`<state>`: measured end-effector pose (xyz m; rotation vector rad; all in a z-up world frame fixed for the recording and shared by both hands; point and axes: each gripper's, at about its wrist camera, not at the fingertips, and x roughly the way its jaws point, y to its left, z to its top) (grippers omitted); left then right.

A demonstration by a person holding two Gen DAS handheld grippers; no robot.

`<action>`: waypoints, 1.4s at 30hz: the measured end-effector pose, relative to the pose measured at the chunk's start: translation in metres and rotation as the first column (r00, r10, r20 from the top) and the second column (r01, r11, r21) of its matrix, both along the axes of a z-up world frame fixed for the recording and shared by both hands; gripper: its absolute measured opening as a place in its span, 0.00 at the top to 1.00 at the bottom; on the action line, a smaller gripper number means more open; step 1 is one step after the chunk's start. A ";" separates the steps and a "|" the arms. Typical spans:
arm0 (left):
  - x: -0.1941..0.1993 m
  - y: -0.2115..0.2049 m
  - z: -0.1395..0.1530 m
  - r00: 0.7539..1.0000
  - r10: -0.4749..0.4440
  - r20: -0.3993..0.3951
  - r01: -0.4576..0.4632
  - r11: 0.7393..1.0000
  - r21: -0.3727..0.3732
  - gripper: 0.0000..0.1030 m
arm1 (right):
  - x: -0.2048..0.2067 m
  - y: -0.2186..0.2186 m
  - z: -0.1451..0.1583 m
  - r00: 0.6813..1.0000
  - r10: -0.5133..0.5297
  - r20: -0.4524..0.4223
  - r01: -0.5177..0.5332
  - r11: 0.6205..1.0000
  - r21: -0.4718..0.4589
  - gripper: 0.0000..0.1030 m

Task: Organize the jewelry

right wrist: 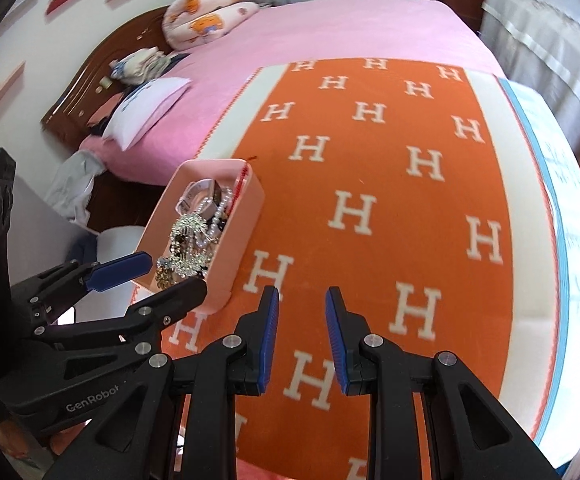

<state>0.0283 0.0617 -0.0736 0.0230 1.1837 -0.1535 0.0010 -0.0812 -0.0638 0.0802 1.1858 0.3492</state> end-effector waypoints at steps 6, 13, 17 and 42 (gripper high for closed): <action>-0.002 -0.011 0.009 1.000 -0.009 0.005 0.008 1.000 0.015 0.41 | -0.012 -0.019 0.012 0.998 -0.066 -0.010 0.066 0.998 0.010 0.68; -0.001 -0.029 0.039 0.997 -0.034 0.072 0.031 0.999 0.042 0.41 | -0.012 -0.044 0.039 0.992 -0.128 -0.002 0.128 0.992 0.007 0.64; 0.000 -0.041 0.061 0.992 -0.052 0.111 0.046 0.997 0.055 0.40 | -0.010 -0.057 0.062 0.987 -0.159 0.020 0.159 0.987 0.012 0.59; -0.006 -0.066 0.123 0.981 0.034 0.190 -0.043 0.998 0.043 0.40 | -0.016 -0.090 0.142 0.966 -0.172 0.190 0.181 0.983 -0.029 0.39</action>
